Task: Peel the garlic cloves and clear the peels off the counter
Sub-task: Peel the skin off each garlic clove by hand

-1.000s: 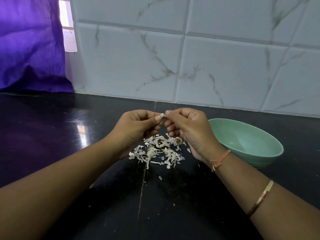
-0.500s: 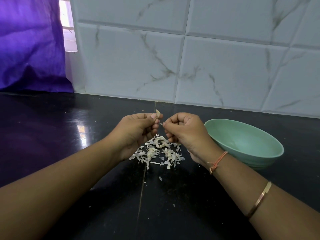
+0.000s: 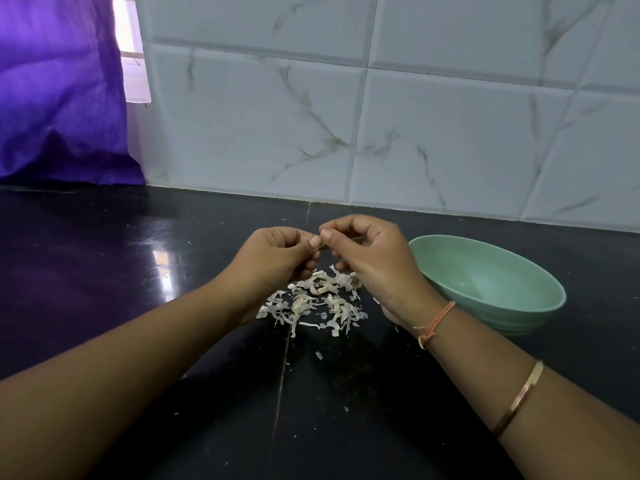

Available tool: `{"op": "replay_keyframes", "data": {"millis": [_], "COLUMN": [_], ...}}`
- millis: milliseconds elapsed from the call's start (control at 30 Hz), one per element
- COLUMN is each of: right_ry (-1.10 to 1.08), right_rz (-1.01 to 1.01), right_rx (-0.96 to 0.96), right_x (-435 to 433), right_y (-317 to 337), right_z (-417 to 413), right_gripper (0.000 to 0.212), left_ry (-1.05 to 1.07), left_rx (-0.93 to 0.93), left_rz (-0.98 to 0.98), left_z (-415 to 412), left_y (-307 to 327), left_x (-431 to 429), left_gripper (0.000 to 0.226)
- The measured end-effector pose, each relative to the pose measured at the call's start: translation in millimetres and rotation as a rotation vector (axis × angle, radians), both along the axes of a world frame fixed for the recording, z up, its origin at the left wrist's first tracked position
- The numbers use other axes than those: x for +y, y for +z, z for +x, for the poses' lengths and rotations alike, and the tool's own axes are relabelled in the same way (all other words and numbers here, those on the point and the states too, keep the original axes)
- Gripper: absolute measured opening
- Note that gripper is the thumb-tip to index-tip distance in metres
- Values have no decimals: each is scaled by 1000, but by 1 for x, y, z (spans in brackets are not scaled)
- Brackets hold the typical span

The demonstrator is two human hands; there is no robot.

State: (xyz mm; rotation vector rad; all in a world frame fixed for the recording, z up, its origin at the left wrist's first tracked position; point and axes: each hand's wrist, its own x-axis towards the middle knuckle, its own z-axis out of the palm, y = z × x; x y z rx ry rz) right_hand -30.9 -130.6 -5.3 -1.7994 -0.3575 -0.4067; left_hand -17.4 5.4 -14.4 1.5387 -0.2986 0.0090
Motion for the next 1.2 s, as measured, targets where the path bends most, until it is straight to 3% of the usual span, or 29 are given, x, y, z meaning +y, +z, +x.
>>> {"op": "replay_keyframes", "data": {"millis": [267, 533, 933, 1100, 1200], "right_ry": [44, 167, 175, 199, 178], "right_rz": [76, 249, 470, 535, 538], "right_rx": [21, 173, 418, 389, 361], "right_x": [-2, 1, 4, 3, 0], "right_y": [0, 6, 11, 9, 7], "right_z": [2, 1, 0, 1, 3], "right_gripper": [8, 25, 28, 14, 17], "left_ry": [-81, -70, 221, 266, 269], "left_rx": [45, -21, -468, -493, -447], "left_rz": [-64, -19, 547, 505, 459], "left_z": [-4, -6, -11, -5, -2], "left_y": [2, 3, 3, 4, 2], "left_x": [0, -4, -4, 1, 2], "left_gripper": [13, 14, 18, 20, 19]}}
